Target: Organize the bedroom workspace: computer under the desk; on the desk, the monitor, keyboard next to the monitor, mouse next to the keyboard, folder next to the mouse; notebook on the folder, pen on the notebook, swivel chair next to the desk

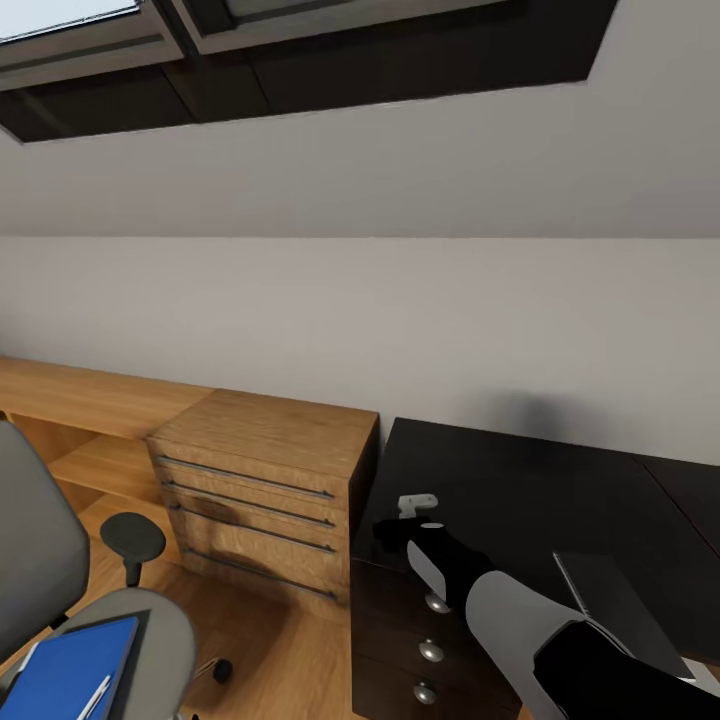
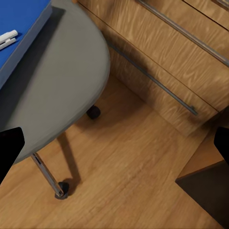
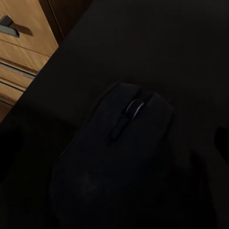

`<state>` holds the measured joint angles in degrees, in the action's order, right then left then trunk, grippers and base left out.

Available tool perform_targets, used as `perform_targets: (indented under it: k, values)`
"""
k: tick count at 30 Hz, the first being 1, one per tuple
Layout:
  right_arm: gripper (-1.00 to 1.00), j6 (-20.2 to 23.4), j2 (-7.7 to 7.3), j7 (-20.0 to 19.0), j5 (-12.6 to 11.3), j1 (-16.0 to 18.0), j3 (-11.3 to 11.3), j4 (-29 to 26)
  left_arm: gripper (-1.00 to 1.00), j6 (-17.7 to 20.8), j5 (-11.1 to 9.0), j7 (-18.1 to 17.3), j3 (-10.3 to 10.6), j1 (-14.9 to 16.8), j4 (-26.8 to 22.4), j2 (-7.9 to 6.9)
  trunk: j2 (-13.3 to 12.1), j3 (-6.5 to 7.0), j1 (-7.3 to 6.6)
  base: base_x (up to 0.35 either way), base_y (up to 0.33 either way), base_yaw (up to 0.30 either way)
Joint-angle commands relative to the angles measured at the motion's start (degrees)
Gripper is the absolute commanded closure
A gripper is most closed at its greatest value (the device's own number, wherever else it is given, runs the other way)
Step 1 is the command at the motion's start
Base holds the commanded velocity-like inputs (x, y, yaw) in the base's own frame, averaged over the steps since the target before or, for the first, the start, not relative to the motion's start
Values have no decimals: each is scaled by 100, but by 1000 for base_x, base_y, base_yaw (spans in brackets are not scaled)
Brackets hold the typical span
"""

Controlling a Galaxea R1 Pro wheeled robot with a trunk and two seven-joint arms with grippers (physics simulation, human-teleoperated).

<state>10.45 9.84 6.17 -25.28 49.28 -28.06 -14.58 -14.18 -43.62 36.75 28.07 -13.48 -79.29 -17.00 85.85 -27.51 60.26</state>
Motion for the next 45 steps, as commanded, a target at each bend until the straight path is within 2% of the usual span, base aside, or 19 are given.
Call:
perform_targets:
  k: [1, 5, 12, 19, 25, 26, 45]
  values:
    - [-100, 36, -2, 41, -47, 3, -49, -11, -100, -41, -52, 15, 15, 3, -7, -5, 3, -5, 0, 0, 0, 0]
    - [-100, 52, 0, 35, -47, 3, -46, -17, -100, -41, -50, 21, 18, 3, -7, -6, 164, -77, 88, 0, 0, 0]
    - [-100, 53, 1, 33, -48, 3, -45, -17, -100, -41, -50, 17, 15, 3, -7, -5, 164, -77, 88, 0, 0, 0]
    - [-100, 53, 1, 33, -48, 3, -42, -16, -100, -41, -50, 19, 15, 3, -7, -5, 444, -202, 242, 0, 0, 0]
    - [-100, 54, 1, 33, -48, 3, -47, -11, -100, -41, -50, 21, 15, 3, -7, -5, 444, -202, 242, 0, 0, 0]
    - [100, 54, 1, 33, -48, 3, -48, -11, -100, -41, -50, 22, 15, 3, -7, -5, 444, -202, 242, 0, 0, 0]
    - [100, 45, -8, 39, -49, 3, -42, -18, -100, -41, -50, 23, 14, 3, -7, -5, 444, -202, 242, 0, 0, 0]
